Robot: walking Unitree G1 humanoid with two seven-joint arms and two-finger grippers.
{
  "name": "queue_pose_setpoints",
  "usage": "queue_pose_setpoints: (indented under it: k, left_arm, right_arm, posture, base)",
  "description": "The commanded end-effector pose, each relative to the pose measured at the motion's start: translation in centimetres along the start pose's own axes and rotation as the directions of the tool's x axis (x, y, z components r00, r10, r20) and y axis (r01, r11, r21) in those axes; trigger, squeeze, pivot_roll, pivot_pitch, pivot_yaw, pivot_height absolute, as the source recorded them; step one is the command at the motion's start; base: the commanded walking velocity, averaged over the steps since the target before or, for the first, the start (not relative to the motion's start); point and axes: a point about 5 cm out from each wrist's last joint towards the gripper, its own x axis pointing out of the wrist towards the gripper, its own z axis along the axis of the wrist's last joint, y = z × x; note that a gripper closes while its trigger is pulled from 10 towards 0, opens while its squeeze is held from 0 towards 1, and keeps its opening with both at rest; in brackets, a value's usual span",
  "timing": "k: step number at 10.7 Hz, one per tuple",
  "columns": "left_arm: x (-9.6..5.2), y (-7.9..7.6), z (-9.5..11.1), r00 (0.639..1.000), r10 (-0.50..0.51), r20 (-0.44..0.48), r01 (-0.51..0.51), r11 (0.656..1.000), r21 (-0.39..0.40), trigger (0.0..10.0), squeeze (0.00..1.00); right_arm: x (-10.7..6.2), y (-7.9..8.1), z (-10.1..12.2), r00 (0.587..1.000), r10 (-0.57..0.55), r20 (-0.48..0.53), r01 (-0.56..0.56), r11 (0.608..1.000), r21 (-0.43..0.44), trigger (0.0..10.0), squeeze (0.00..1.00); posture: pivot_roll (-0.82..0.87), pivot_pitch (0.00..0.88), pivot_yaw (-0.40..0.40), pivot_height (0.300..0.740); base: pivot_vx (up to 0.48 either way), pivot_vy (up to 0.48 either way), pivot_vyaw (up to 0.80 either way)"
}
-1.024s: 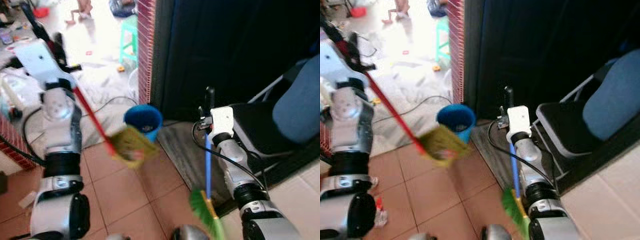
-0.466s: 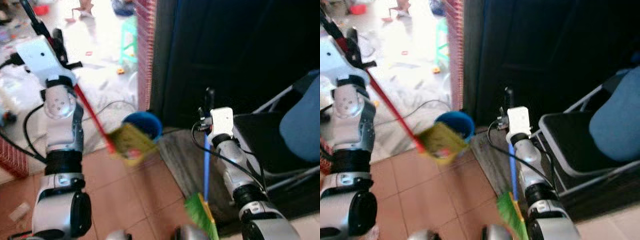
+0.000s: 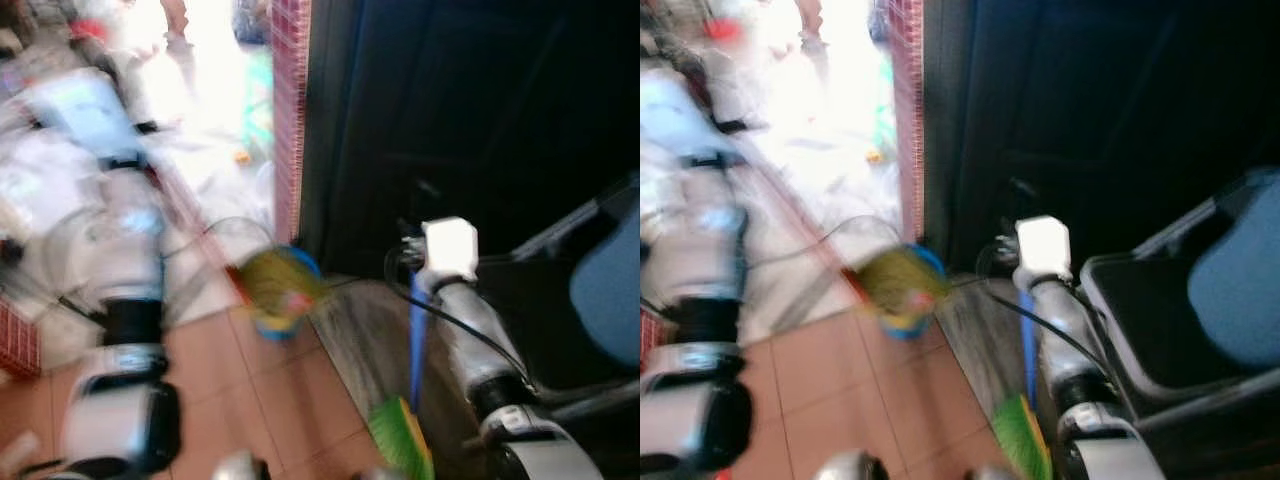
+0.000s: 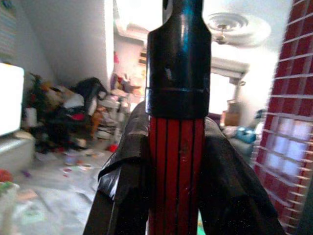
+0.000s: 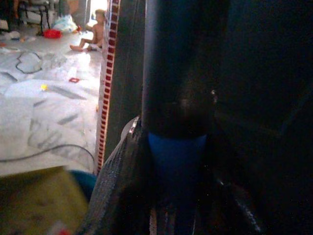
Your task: Sweep floor
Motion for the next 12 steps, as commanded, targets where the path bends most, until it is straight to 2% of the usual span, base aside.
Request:
queue_pose_setpoints:
  k: [1,4,5,8,10,11,12]
  left_arm:
    - [0.5,-1.4,2.2,0.993,-0.030,0.112,0.032,0.999,-0.018,10.0,0.00]
    - [0.5,-1.5,2.1,0.993,-0.033,0.116,0.034,0.999,-0.002,10.0,0.00]
    - [0.6,-1.5,2.2,0.992,-0.037,0.125,0.034,0.999,0.027,10.0,0.00]
    - [0.3,-2.5,1.7,0.989,-0.102,0.104,0.098,0.994,0.048,10.0,0.00]
    - [-0.5,-4.5,0.9,0.974,-0.220,0.058,0.221,0.975,-0.010,10.0,0.00]
    - [-1.0,-5.3,1.0,0.961,-0.271,0.063,0.272,0.962,-0.014,10.0,0.00]
    - [-1.8,-6.8,0.9,0.922,-0.382,0.063,0.385,0.923,-0.027,10.0,0.00]
  right_arm:
    - [0.1,-1.2,0.8,0.999,-0.023,0.038,0.024,0.999,-0.026,10.0,0.00]
    - [0.1,-1.2,0.8,0.999,-0.026,0.036,0.027,0.999,-0.027,10.0,0.00]
    - [0.2,-1.2,0.8,0.999,-0.028,0.034,0.029,0.999,-0.027,10.0,0.00]
    - [0.2,-1.4,0.8,0.999,-0.037,0.032,0.037,0.999,-0.027,10.0,0.00]
    - [0.2,-1.5,0.8,0.999,-0.042,0.030,0.043,0.999,-0.029,10.0,0.00]
    - [0.2,-1.5,0.8,0.999,-0.043,0.029,0.044,0.999,-0.030,10.0,0.00]
    - [0.3,-1.5,0.8,0.999,-0.043,0.029,0.044,0.998,-0.033,10.0,0.00]
  posture:
    - [-0.06,0.000,-0.016,0.740]
    - [-0.06,0.000,-0.016,0.740]
    - [-0.06,0.000,-0.016,0.740]
    - [-0.06,0.000,-0.010,0.740]
    - [-0.06,0.000,-0.009,0.740]
    - [-0.06,0.000,-0.009,0.740]
    - [-0.05,0.000,-0.009,0.740]
  base:
    - [0.394,0.274,0.00]
    - [0.347,0.330,0.00]
    - [0.000,0.000,0.00]
    - [0.000,0.000,0.00]
    - [0.000,0.000,0.00]
    - [0.000,0.000,0.00]
    - [0.000,0.000,0.00]
